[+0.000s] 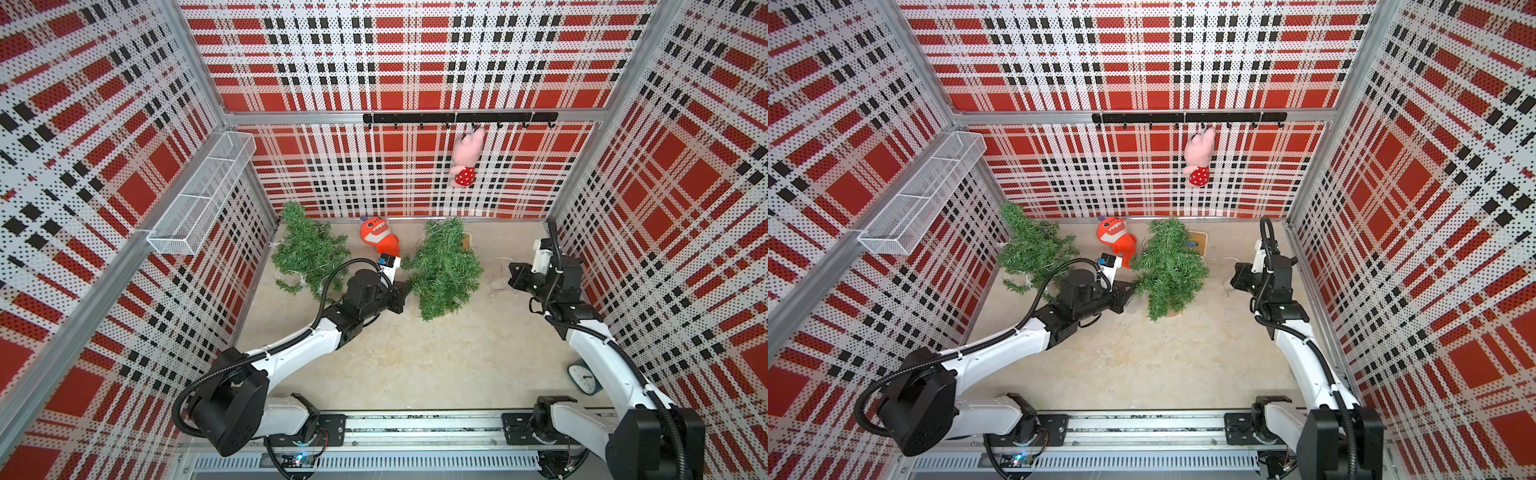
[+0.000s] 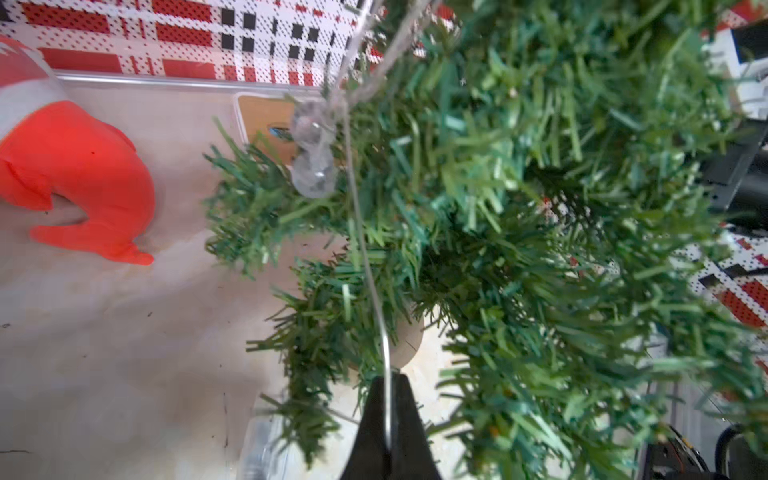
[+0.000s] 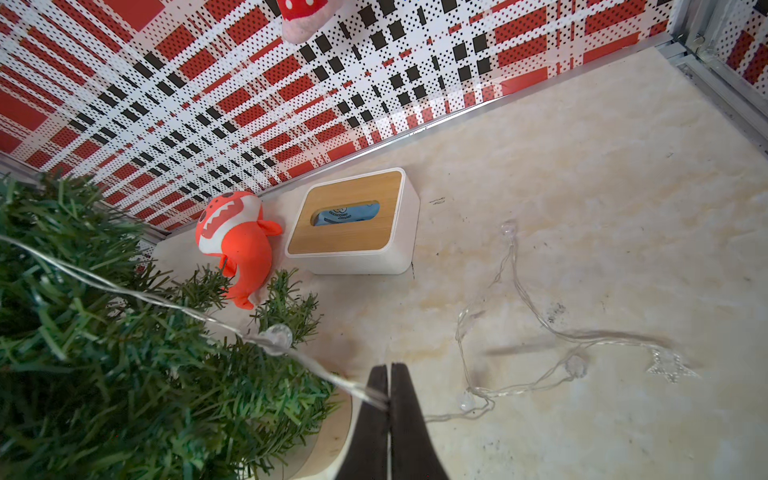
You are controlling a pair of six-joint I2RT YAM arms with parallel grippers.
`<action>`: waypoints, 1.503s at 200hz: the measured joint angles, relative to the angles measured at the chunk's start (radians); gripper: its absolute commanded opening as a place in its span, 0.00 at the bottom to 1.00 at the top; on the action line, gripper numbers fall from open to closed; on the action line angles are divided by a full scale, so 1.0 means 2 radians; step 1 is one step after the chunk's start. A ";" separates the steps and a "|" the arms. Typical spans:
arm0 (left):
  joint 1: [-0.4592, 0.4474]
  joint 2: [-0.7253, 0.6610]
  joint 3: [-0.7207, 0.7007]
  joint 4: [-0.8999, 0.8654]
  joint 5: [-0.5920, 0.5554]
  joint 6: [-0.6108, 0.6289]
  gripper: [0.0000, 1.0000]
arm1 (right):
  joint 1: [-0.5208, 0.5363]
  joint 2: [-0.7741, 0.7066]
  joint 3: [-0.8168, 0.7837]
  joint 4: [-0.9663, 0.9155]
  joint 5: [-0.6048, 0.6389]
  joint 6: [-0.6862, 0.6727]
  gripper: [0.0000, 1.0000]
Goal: Wrap string light around the christmas tree
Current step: Wrap the light string around the Christmas tree.
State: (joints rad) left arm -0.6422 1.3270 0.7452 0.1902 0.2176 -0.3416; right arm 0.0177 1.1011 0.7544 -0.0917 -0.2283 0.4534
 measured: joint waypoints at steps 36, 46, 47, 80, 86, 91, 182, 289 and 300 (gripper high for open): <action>-0.016 0.035 0.015 -0.002 -0.001 0.010 0.20 | 0.000 0.001 0.000 0.004 -0.003 0.002 0.00; -0.014 0.052 0.017 0.001 -0.005 0.010 0.30 | 0.000 0.001 0.000 0.004 -0.005 0.003 0.00; -0.013 0.055 0.017 0.001 -0.005 0.010 0.31 | 0.000 0.001 0.000 0.004 -0.005 0.003 0.00; -0.003 0.057 0.012 0.002 -0.012 0.007 0.52 | 0.000 0.000 0.000 -0.006 -0.011 0.001 0.00; -0.001 0.048 0.008 0.004 -0.013 0.008 0.54 | 0.000 0.000 0.000 -0.011 -0.012 0.001 0.00; 0.001 0.039 0.004 0.006 -0.015 0.008 0.56 | 0.000 -0.001 0.000 -0.015 -0.014 0.001 0.00; -0.079 -0.181 -0.074 0.030 -0.137 0.034 0.69 | 0.003 -0.048 0.067 -0.162 -0.060 0.004 0.00; -0.276 0.135 -0.042 0.337 -0.235 0.140 0.85 | 0.003 -0.114 0.094 -0.208 -0.138 0.068 0.00; -0.270 0.151 -0.029 0.351 -0.228 0.140 0.83 | 0.003 -0.120 0.094 -0.209 -0.143 0.072 0.00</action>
State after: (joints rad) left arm -1.1820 1.6283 0.6868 0.8928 -0.2379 -0.0620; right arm 0.0242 0.8616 0.9432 -0.5098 -0.5152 0.5983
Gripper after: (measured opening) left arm 0.849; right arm 0.047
